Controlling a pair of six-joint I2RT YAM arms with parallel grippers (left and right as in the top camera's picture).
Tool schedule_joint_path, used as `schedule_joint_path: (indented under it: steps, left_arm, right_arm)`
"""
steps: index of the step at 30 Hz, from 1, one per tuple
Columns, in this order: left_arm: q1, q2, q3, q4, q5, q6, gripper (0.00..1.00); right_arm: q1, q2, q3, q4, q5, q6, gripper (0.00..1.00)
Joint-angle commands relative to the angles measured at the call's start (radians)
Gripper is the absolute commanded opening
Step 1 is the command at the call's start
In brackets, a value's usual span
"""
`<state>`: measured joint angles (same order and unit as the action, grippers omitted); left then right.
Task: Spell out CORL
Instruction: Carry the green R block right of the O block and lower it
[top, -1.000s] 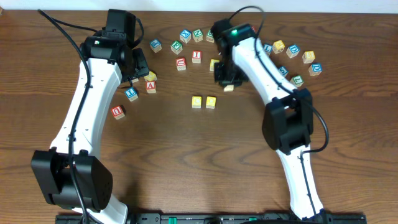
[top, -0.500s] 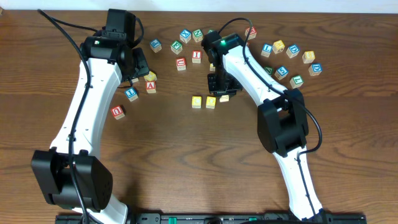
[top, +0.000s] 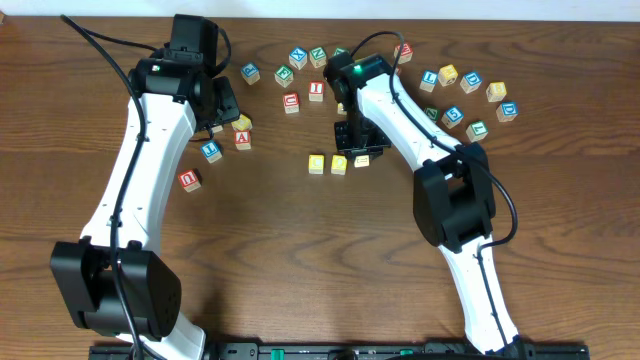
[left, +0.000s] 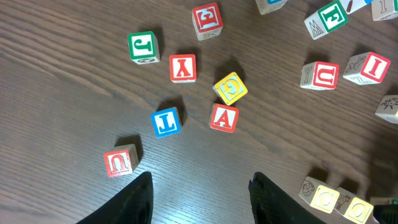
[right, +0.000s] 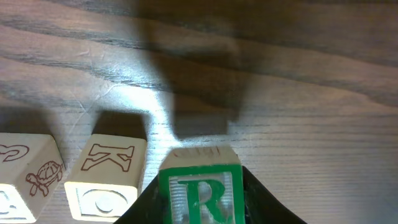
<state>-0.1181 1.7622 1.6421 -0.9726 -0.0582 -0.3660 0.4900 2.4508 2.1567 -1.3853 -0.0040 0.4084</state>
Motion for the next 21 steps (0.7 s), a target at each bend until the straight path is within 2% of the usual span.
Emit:
schedule_joint_path:
  steps: [1, 21]
  left_arm:
    - [0.003, 0.015, 0.003, -0.002, -0.002, -0.006, 0.50]
    - [0.003, 0.015, 0.003, -0.002, -0.002, -0.006, 0.50]
  right_arm:
    - [0.017, -0.013, -0.006, -0.006, 0.005, -0.005, 0.30]
    - [0.030, -0.013, -0.006, -0.068, 0.004, -0.005, 0.29]
